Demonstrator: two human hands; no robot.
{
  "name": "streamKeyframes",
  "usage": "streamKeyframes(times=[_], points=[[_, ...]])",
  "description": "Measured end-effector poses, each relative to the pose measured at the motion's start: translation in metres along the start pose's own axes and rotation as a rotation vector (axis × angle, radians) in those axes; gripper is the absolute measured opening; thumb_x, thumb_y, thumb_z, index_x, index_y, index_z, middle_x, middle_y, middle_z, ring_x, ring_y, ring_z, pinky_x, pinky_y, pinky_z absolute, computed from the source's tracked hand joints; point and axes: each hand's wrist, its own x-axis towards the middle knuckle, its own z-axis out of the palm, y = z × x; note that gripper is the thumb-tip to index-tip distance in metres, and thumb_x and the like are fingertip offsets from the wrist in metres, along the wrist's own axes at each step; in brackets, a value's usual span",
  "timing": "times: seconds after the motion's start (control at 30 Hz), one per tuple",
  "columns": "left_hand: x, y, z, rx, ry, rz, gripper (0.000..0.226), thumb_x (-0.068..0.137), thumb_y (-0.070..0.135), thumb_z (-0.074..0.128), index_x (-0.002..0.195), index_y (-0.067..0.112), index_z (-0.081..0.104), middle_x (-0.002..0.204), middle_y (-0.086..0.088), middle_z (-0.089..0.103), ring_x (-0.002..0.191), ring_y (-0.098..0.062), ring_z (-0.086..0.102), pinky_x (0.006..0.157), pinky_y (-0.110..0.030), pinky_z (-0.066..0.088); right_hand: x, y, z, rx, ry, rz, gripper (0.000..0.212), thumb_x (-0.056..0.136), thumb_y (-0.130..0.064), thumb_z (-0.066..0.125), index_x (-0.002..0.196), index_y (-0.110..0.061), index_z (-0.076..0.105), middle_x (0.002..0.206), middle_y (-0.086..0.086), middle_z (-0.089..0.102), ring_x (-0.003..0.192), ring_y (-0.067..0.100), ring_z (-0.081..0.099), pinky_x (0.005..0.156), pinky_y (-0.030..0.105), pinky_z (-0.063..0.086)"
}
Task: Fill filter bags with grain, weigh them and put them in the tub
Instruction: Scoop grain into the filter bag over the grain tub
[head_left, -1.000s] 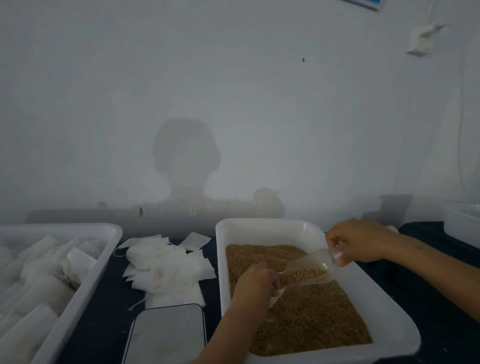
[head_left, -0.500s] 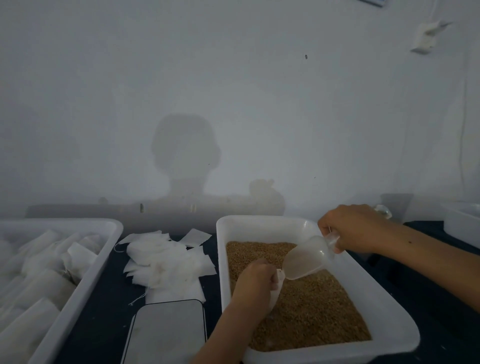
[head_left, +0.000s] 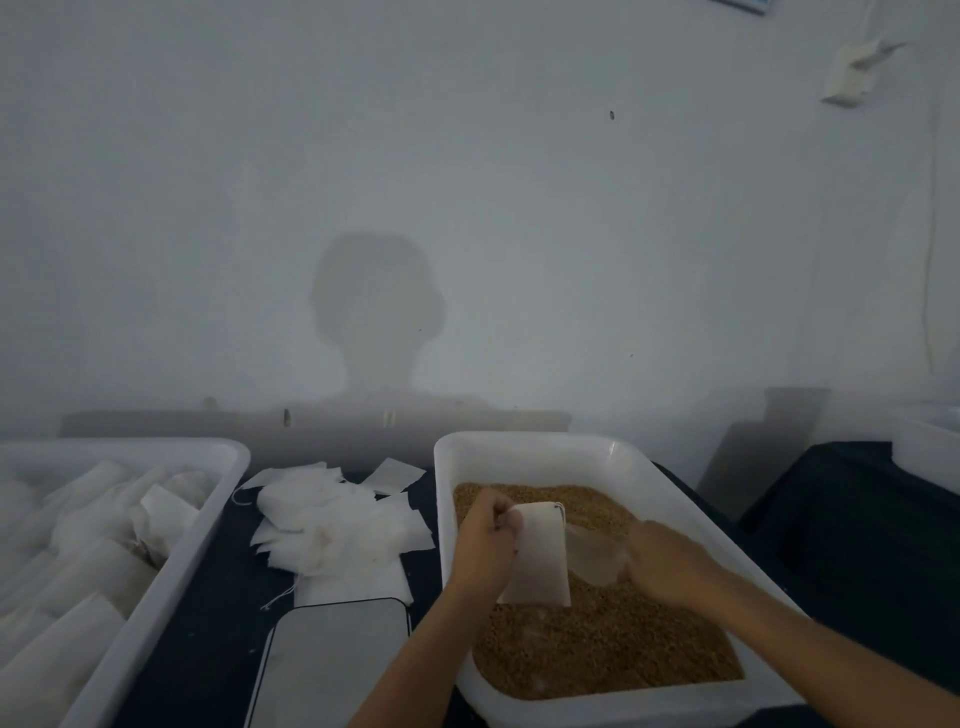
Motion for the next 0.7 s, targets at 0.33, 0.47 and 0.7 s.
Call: streamKeyframes(times=[0.33,0.47,0.7], points=[[-0.001,0.003,-0.003,-0.037,0.034,0.066,0.021,0.097,0.008,0.043,0.078,0.015,0.045,0.077,-0.002,0.045,0.070,-0.012,0.040,0.065,-0.024,0.035,0.004,-0.008,0.024,0.079,0.053,-0.084,0.036,0.089,-0.022,0.049,0.125,-0.024,0.045,0.133,-0.001,0.042,0.118,0.016,0.042,0.094,0.028,0.037],[-0.001,0.002,-0.002,-0.012,-0.006,0.132,0.023,0.095,0.007,0.048,0.076,0.020,0.049,0.074,0.006,0.050,0.069,-0.008,0.044,0.064,-0.020,0.036,-0.008,-0.026,0.021,0.902,-0.084,-0.189,0.033,0.086,-0.024,0.065,0.112,-0.043,0.057,0.111,-0.016,0.066,0.099,0.002,0.062,0.082,0.026,0.053],[-0.014,0.013,-0.014,-0.146,0.176,0.301,0.018,0.090,0.002,0.056,0.083,0.018,0.061,0.084,0.012,0.066,0.076,0.004,0.058,0.065,-0.010,0.044,-0.012,-0.054,0.017,1.212,0.121,-0.148,0.008,0.086,-0.012,0.065,0.089,-0.007,0.070,0.085,0.008,0.074,0.079,0.019,0.070,0.066,0.029,0.055]])
